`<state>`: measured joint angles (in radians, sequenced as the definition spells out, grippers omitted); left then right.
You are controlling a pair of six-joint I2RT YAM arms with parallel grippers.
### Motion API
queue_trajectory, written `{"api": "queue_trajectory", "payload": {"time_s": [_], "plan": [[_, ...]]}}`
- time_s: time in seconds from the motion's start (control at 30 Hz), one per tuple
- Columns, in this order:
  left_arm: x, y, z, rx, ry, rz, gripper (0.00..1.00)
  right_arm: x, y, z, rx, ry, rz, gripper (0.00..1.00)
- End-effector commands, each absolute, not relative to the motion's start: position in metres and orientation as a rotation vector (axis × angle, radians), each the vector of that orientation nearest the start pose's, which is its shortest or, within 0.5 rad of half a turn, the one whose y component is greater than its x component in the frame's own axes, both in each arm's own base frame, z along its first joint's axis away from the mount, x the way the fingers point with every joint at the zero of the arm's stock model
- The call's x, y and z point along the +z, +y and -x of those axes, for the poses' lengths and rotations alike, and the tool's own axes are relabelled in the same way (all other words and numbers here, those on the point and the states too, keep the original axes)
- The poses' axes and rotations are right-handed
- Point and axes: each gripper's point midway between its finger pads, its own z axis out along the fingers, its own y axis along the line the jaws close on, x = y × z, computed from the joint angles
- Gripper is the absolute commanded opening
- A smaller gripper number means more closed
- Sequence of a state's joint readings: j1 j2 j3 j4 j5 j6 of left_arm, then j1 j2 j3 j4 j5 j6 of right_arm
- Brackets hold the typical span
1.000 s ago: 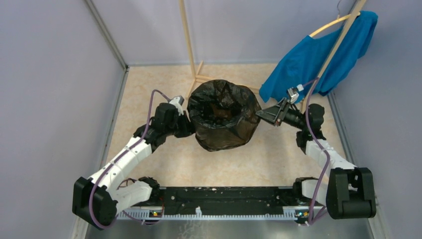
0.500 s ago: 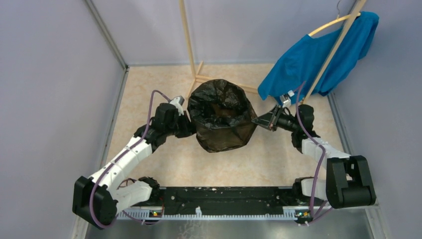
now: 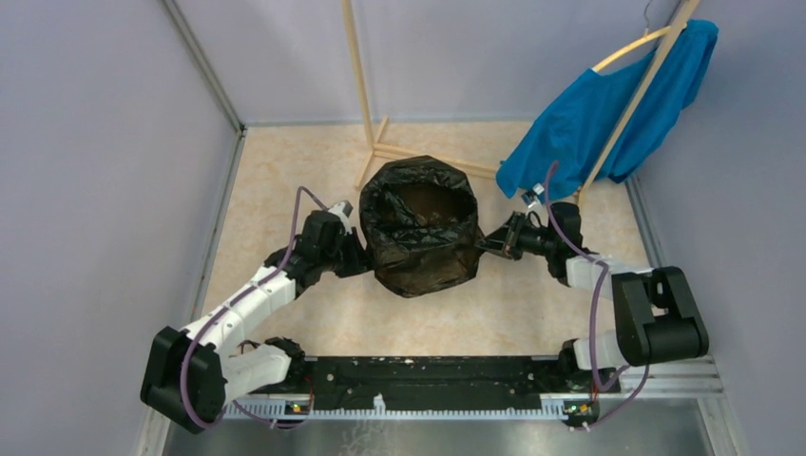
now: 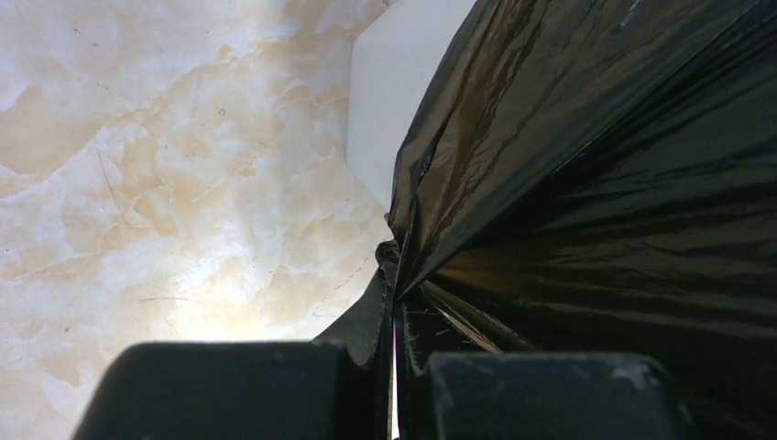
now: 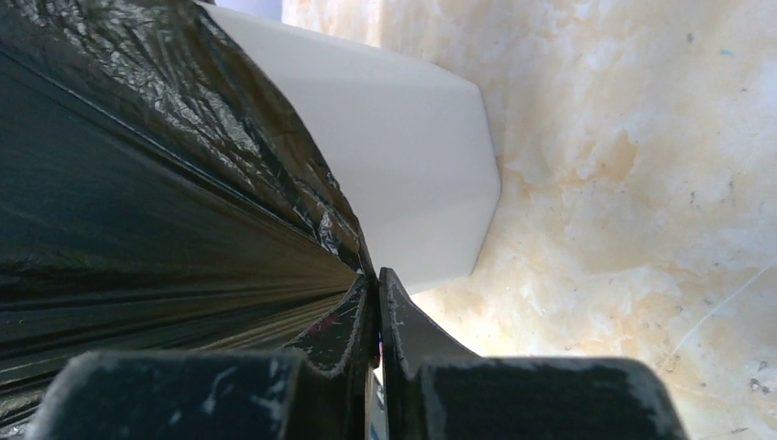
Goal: Put the trash bags into the trash bin
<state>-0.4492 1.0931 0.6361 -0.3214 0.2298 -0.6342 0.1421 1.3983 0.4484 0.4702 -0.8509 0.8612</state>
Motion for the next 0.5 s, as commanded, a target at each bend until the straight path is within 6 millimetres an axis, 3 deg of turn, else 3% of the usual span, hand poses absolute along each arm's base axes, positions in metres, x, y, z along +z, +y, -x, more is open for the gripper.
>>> {"api": "queue_trajectory", "payload": {"time_s": [0.0,0.1,0.2,0.33,0.47], "plan": [[0.107,-0.185,-0.237,-0.789,2.443,0.116,0.02,0.115,0.190,-0.291,1.319,2.199,-0.112,0.06],[0.115,-0.182,-0.237,-0.769,2.433,0.111,0.11,0.110,0.167,-0.296,1.074,2.287,-0.147,0.14],[0.126,-0.177,-0.236,-0.742,2.413,0.106,0.22,0.112,0.133,-0.292,0.790,2.364,-0.232,0.33],[0.135,-0.171,-0.232,-0.727,2.394,0.098,0.33,0.150,0.106,-0.289,0.598,2.311,-0.278,0.55],[0.141,-0.169,-0.225,-0.733,2.398,0.095,0.43,0.198,0.088,-0.287,0.483,2.235,-0.255,0.62]]}}
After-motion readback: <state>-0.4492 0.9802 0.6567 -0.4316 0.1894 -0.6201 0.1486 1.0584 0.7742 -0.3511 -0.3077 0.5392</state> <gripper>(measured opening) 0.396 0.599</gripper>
